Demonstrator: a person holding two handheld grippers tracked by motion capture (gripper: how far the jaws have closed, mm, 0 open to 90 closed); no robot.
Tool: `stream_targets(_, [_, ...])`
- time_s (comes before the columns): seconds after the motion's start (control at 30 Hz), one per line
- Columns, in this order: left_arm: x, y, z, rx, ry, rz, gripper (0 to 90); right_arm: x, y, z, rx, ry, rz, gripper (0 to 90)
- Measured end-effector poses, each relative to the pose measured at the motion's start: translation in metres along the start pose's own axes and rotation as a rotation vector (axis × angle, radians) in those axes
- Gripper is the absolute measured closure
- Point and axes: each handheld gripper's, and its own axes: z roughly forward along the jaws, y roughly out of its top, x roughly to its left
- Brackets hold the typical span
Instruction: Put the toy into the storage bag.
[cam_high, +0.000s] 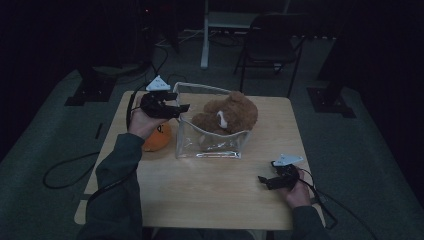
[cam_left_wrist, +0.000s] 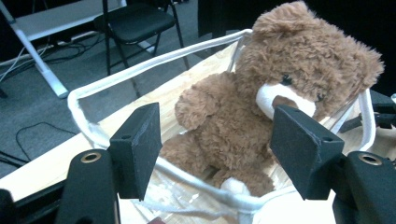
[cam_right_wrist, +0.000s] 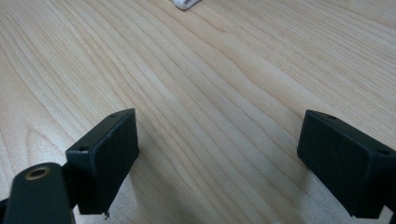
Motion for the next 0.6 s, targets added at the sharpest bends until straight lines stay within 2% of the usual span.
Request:
stream_targets(0.47, [0.012,-0.013,-0.009,0.016,0.037,-0.028,34.9,0.000,0.000,0.000,0.001,0.000,-0.001,12.0])
stream_targets(0.6, [0.016,-0.018,-0.013,0.003,0.046,-0.048,38.1,0.000,0.000,0.000,0.001,0.000,0.000,12.0])
